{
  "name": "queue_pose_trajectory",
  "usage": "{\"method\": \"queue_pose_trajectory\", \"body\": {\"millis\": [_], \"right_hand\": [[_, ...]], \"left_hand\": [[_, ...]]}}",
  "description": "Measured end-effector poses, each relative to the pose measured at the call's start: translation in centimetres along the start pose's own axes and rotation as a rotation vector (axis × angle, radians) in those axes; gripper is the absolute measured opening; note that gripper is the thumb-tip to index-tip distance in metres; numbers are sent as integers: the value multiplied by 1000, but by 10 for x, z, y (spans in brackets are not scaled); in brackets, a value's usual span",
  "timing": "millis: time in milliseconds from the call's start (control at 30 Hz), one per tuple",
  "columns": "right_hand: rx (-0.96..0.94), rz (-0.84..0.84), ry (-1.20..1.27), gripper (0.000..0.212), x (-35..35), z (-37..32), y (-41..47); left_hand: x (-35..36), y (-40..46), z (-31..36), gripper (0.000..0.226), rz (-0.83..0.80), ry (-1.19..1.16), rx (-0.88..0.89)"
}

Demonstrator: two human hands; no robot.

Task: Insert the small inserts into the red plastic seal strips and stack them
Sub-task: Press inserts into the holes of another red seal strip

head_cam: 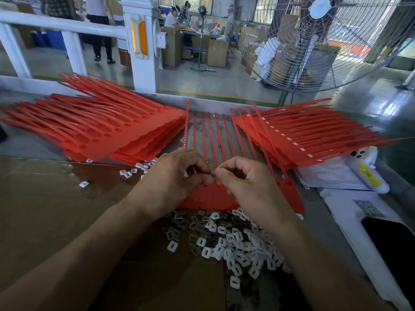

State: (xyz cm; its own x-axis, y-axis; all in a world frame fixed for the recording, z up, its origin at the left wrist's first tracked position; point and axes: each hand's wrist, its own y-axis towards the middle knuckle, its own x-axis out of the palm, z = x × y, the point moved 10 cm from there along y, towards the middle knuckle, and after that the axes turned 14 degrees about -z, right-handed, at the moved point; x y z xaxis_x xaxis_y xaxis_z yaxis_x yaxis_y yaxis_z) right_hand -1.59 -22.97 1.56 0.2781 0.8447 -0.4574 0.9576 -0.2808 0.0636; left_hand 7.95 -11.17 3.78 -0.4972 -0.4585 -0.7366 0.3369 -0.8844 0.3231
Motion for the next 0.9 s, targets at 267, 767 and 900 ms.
{"method": "queue_pose_trajectory", "body": {"millis": [267, 767, 900], "right_hand": [[138, 97, -263, 14, -14, 19, 10], [199, 99, -499, 10, -6, 22, 19], [212, 128, -446, 7, -7, 24, 19]], "left_hand": [[-7, -8, -35, 9, 48, 174, -312], [3, -9, -41, 25, -50, 207, -391], [3, -8, -42, 26, -45, 206, -386]]}}
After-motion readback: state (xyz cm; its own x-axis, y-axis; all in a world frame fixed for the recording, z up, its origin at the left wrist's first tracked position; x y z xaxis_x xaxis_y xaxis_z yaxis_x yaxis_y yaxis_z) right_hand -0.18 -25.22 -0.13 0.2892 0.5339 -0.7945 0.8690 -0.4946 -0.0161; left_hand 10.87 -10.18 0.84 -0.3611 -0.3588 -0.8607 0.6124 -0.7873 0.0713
